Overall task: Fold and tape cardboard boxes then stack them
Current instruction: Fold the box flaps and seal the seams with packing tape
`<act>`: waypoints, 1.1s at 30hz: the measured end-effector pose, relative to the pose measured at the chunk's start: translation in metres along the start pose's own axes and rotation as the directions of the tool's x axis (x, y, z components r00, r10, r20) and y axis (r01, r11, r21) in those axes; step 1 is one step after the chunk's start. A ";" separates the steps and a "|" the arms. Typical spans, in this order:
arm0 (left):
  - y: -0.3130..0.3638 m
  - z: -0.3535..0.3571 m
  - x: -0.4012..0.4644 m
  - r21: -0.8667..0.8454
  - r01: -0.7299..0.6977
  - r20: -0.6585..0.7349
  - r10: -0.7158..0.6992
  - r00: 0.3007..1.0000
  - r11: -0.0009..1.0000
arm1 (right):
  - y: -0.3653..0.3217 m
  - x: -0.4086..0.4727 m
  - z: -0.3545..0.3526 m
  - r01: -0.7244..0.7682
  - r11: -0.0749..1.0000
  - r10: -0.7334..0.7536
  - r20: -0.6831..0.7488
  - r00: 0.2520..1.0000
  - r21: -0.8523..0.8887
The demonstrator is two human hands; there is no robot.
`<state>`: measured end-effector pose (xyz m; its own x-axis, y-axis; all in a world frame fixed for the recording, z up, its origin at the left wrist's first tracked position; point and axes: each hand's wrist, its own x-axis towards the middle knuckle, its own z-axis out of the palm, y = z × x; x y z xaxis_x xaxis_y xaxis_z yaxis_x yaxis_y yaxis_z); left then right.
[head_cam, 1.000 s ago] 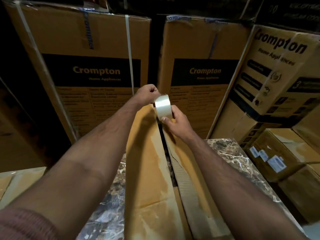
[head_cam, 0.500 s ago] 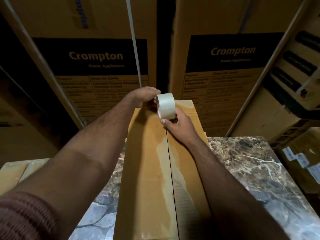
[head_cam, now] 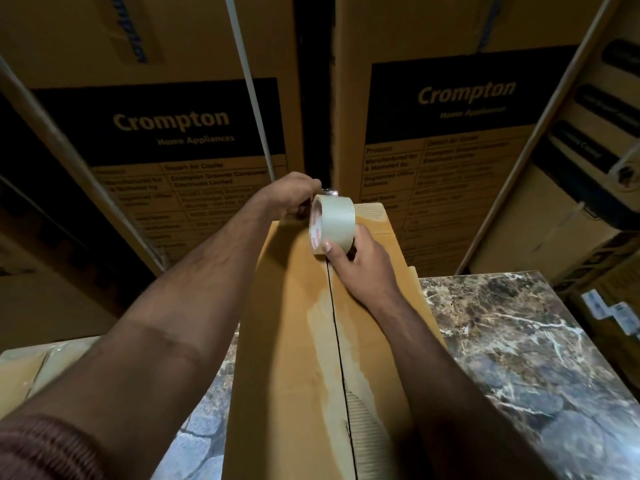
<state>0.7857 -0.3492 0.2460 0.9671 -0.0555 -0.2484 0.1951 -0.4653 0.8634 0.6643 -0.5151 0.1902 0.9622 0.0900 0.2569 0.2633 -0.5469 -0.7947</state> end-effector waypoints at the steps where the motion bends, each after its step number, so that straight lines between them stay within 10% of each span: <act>1: -0.005 0.002 0.002 0.002 -0.008 -0.045 0.008 0.999 1.000 | -0.001 -0.002 0.001 0.001 0.999 -0.001 0.000 1.000 0.032; 13: -0.030 0.011 0.020 0.073 -0.122 -0.029 0.124 0.992 0.990 | 0.008 -0.006 0.007 -0.037 0.997 0.033 0.060 0.998 0.063; 19: -0.024 0.015 0.033 0.314 -0.109 -0.304 0.209 0.929 0.943 | -0.004 -0.012 0.003 0.064 0.991 -0.052 -0.102 0.993 0.119; 33: -0.023 0.017 0.052 0.464 -0.062 -0.172 0.159 0.972 0.883 | 0.005 -0.010 0.012 0.055 0.997 -0.051 -0.078 0.996 0.053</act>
<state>0.8284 -0.3565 0.2063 0.9993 0.0244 -0.0287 0.0365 -0.8179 0.5742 0.6565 -0.5085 0.1774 0.9392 0.0524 0.3394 0.3195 -0.4959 -0.8075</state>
